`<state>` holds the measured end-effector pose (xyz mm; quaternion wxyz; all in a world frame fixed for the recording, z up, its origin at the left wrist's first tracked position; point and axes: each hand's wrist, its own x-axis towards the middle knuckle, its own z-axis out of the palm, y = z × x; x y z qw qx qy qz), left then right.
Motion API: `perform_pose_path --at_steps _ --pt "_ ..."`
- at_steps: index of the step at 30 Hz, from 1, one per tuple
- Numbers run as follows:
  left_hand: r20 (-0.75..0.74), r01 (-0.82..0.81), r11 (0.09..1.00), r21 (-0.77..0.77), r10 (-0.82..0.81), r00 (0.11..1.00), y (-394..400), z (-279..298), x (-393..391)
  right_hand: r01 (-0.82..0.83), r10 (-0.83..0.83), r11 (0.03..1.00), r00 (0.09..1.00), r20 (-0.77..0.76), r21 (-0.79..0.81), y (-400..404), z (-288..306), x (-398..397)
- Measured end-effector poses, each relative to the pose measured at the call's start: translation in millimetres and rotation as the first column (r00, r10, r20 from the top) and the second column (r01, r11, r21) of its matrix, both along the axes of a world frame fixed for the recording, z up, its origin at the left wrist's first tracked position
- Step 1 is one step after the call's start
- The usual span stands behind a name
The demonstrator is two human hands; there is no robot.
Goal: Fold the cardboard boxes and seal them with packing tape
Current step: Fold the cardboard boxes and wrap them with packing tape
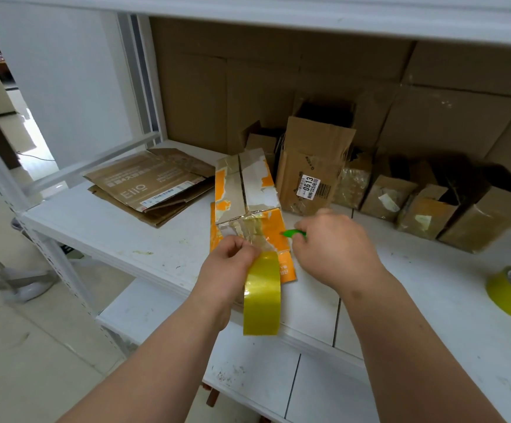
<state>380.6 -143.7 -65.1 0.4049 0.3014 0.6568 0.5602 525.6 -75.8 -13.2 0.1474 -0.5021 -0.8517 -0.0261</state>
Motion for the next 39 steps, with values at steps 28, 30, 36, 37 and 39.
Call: perform_pose_path --at_steps 28,30,36,37,39 --pt "0.029 0.040 0.999 0.012 -0.040 0.999 2 -1 -2 -0.308 -0.511 0.710 0.393 -0.764 -0.633 -10 -52 -38" --pt "-0.089 0.016 1.000 -0.008 -0.017 0.996 3 -3 -3 -0.334 -0.550 0.682 0.352 -0.757 -0.650 -9 -52 -41" --pt "-0.527 -0.242 0.920 0.309 0.377 0.761 4 -8 -27 -0.302 -0.535 0.702 0.376 -0.757 -0.645 -9 -52 -42" --pt "-0.608 -0.176 0.913 0.367 0.379 0.698 9 -5 -31 -0.301 -0.532 0.705 0.373 -0.760 -0.642 -8 -52 -42" --pt "-0.761 0.014 0.925 0.380 0.303 0.574 25 7 -36 -0.318 -0.534 0.697 0.367 -0.762 -0.642 -6 -53 -40"
